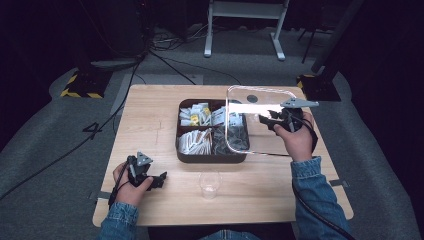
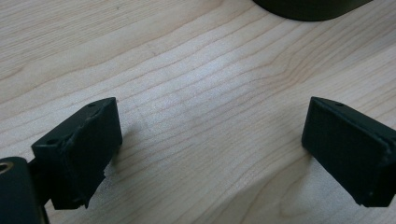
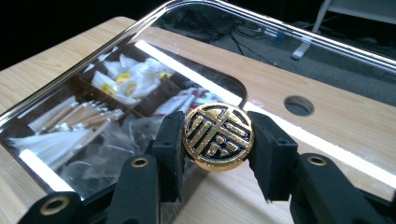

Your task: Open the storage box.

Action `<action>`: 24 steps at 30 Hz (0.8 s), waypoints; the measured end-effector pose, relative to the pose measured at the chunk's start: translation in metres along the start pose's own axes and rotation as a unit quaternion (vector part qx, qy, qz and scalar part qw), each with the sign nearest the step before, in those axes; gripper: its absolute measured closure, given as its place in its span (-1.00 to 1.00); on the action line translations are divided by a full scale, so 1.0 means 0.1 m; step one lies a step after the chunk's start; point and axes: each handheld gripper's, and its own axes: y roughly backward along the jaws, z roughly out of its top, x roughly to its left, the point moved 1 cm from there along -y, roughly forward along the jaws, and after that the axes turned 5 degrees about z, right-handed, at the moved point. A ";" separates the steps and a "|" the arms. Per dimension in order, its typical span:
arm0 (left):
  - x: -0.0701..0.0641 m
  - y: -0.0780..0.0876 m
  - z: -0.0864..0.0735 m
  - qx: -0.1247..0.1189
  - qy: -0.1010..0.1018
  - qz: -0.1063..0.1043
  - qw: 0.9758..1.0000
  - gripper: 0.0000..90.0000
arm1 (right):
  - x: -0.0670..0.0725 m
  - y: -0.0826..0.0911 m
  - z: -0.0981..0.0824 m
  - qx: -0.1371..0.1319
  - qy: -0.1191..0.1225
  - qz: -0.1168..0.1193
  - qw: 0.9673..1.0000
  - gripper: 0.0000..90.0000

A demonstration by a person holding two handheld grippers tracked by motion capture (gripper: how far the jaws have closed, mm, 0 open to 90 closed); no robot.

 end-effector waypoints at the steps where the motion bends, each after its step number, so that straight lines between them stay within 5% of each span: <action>1: 0.00 0.00 0.00 0.000 0.000 0.000 1.000 -0.88 | -0.03 0.01 -0.02 0.002 -0.004 0.000 1.000 0.31; 24: 0.00 0.00 0.00 -0.001 0.000 0.000 1.000 -0.88 | -0.59 0.18 -0.34 0.028 -0.049 -0.042 0.998 0.31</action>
